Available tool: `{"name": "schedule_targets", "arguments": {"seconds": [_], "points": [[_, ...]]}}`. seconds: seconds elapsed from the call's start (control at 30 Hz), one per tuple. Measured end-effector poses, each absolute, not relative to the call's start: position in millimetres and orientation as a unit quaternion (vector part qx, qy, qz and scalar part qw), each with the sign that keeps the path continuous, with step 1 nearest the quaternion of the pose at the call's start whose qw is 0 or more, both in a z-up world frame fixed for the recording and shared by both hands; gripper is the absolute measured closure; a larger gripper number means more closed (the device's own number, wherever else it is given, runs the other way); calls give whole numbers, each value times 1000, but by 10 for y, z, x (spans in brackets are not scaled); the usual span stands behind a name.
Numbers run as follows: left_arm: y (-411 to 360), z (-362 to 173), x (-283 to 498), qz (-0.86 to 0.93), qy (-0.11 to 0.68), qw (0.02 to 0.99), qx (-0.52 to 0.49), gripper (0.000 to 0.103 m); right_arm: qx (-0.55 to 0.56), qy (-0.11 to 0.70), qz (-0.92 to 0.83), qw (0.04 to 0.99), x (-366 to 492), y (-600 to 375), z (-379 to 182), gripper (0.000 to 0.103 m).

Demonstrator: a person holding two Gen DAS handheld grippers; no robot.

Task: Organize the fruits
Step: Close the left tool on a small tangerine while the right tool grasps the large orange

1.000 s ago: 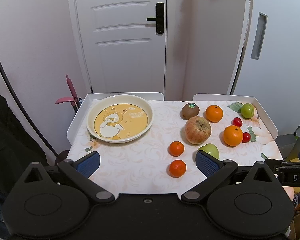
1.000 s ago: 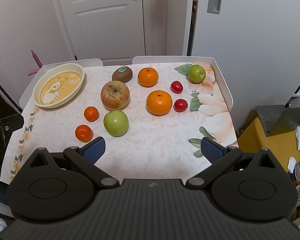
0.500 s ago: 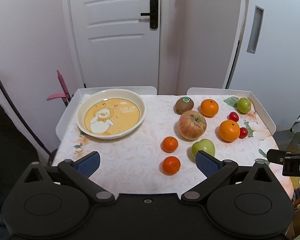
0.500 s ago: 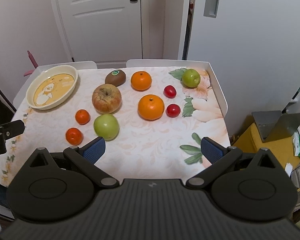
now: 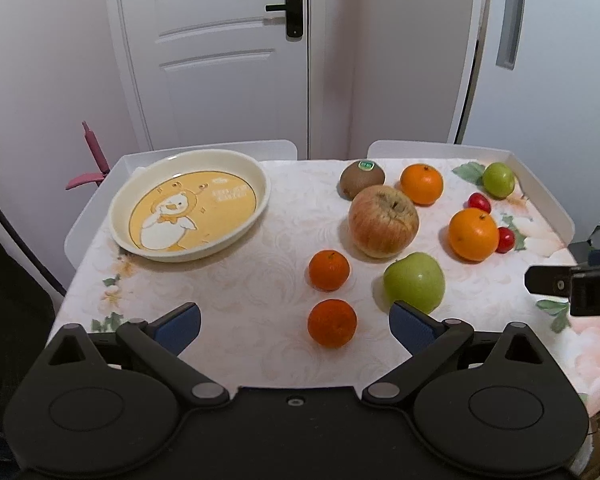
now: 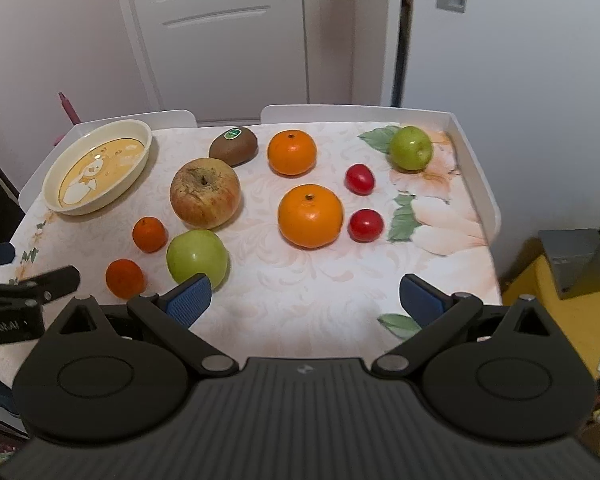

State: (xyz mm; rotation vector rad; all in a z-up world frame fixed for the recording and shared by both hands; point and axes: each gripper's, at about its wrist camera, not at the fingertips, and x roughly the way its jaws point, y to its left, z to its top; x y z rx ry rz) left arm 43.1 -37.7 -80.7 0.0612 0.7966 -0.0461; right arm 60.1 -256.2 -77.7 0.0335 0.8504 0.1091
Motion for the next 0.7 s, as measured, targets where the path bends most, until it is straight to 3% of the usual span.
{"name": "schedule_targets", "arguments": {"seconds": [0.23,0.63,0.7], "points": [[-429,-1141,580,-16,392,919,34,9,14,404,73,912,840,-2554,-1090,0],[-629,-1462,736,-21,398,916,40,30,12,390,85,917,1128,-2588,-1385,0],[-658,-1491,755,-21,400,915,40,37,9,385,85,919,1165,-2597,-1402,3]]}}
